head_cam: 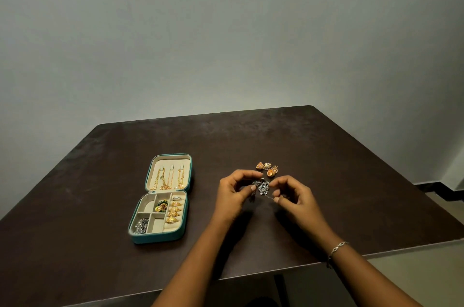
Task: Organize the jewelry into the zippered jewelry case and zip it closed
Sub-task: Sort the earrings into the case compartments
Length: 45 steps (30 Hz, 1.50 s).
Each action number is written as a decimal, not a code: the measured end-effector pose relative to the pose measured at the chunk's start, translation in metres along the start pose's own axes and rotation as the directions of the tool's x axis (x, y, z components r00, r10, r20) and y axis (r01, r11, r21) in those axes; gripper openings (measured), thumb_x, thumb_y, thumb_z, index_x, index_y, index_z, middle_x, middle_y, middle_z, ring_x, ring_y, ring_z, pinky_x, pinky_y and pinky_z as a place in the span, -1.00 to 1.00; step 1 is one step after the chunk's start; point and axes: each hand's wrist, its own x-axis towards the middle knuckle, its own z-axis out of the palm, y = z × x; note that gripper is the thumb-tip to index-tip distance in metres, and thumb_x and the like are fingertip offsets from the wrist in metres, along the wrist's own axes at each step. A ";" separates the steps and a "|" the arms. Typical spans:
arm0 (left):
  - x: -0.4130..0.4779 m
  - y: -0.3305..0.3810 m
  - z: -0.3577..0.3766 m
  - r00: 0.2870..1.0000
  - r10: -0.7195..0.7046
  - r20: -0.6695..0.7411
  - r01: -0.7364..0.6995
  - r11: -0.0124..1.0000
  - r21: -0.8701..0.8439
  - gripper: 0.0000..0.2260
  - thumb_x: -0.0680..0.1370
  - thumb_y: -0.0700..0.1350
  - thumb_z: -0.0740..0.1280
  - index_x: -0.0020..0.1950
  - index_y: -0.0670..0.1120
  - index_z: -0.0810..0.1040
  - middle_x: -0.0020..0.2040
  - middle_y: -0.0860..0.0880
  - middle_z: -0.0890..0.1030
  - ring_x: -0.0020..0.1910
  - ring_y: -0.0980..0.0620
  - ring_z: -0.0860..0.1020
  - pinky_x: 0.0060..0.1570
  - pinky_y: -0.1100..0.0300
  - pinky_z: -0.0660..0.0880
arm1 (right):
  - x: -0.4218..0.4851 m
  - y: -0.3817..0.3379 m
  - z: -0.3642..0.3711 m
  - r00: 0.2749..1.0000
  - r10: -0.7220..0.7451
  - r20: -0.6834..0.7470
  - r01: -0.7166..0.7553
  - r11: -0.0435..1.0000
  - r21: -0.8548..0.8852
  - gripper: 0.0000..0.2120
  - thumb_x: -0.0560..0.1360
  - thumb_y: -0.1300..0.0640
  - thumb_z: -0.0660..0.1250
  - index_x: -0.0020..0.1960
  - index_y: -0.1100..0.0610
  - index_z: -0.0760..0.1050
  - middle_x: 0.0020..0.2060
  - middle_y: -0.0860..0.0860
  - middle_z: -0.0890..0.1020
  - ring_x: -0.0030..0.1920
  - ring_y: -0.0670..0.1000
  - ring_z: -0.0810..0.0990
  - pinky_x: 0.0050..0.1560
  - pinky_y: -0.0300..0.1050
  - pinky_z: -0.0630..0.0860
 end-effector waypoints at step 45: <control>-0.019 -0.014 -0.011 0.952 -0.207 -0.225 0.155 0.961 -0.231 -0.88 0.47 -0.39 0.31 -0.09 -0.22 0.58 -0.13 -0.23 0.66 -0.13 0.06 0.65 -0.15 0.27 0.51 | 0.055 0.020 -0.001 0.981 0.113 -0.158 -0.176 0.862 -0.475 -0.85 0.42 0.29 0.37 -0.12 0.08 0.64 -0.13 0.01 0.59 -0.01 -0.02 0.54 -0.01 -0.22 0.39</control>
